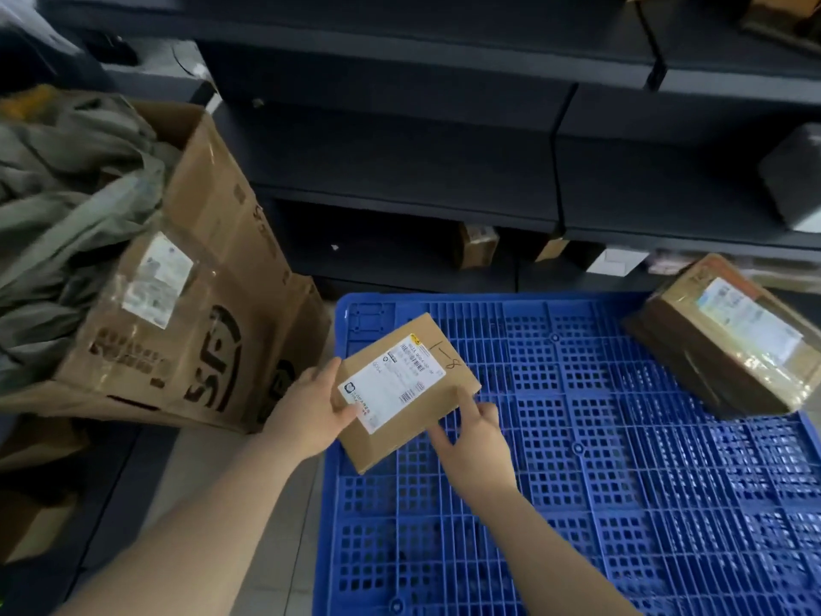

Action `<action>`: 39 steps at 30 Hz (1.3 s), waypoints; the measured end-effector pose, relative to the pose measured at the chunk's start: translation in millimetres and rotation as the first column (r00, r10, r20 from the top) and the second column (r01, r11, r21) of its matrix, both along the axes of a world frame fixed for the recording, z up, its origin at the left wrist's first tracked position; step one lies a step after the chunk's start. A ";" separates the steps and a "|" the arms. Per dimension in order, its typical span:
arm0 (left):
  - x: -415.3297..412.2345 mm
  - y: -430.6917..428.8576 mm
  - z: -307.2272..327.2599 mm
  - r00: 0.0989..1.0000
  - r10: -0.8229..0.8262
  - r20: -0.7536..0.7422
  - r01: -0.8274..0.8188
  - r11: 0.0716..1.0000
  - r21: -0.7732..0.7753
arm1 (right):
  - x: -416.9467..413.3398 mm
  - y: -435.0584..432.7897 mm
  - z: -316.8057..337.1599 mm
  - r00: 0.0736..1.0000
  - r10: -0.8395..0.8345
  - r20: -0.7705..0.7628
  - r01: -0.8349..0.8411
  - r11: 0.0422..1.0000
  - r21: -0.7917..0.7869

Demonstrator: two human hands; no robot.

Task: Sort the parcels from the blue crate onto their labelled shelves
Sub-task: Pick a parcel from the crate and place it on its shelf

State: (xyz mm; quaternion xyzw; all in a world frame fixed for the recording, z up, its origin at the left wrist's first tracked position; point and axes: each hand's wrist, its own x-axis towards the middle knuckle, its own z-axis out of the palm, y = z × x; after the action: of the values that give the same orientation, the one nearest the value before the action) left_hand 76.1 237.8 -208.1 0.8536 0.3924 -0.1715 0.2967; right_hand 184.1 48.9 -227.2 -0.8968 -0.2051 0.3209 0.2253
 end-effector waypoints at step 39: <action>-228.7 -160.0 149.4 0.582 0.680 0.447 -0.631 0.724 -0.279 | -173.5 -28.8 191.8 0.857 0.507 0.094 -0.504 0.787 0.355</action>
State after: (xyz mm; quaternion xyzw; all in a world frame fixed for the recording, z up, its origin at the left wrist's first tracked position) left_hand -152.5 77.7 -58.7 0.6464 0.5757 0.1700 0.4711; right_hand 10.6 20.1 -35.3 -0.7497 -0.4930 0.3278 0.2956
